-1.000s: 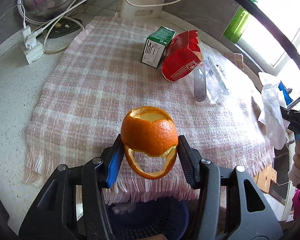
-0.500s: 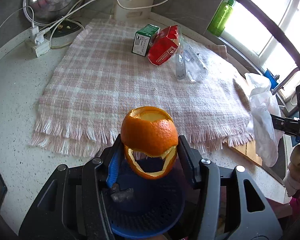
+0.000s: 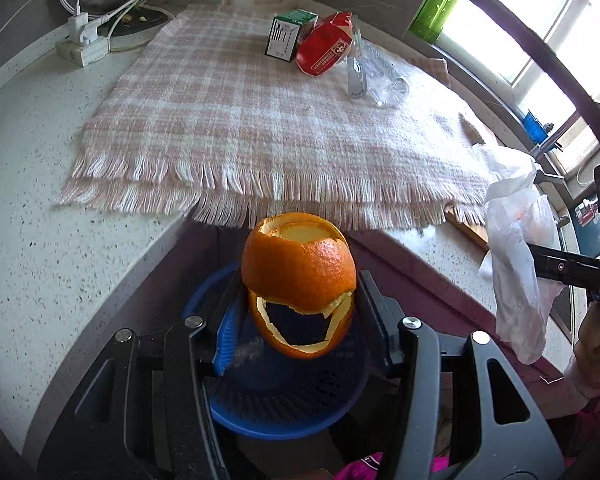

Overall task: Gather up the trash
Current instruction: 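Carry the orange and tissue with both tools over the blue wastebasket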

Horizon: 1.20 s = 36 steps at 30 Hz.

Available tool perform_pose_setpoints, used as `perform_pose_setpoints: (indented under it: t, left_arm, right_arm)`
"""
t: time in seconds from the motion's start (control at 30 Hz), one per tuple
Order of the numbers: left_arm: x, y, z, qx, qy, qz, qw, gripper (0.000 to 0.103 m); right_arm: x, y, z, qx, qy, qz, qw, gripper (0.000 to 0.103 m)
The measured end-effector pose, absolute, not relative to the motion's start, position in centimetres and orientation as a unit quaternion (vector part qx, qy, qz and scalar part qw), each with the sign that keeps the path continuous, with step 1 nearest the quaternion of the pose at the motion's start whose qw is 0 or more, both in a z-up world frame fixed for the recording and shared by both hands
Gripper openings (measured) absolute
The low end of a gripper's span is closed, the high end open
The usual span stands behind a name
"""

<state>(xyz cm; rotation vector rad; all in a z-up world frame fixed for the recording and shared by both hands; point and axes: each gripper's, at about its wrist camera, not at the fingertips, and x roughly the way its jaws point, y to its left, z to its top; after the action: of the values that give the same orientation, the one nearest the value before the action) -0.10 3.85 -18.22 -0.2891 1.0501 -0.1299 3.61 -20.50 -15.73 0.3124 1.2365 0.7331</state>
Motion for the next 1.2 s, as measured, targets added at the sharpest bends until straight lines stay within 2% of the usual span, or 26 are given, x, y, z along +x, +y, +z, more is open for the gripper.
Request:
perform_pose_setpoints:
  t: [0.7, 1.2]
  left_arm:
    - [-3.9, 4.0, -25.3, -0.146, 0.566, -0.048, 0.810, 0.053]
    - [-4.9, 3.2, -28.3, -0.147, 0.593, -0.047, 0.790, 0.053]
  right_arm:
    - [-0.2, -14.7, -22.0, 0.044, 0.611, 0.337, 0.715, 0.016]
    - [-1.0, -11.9, -25.2, -0.011, 0.625, 0.329, 0.708, 0.018]
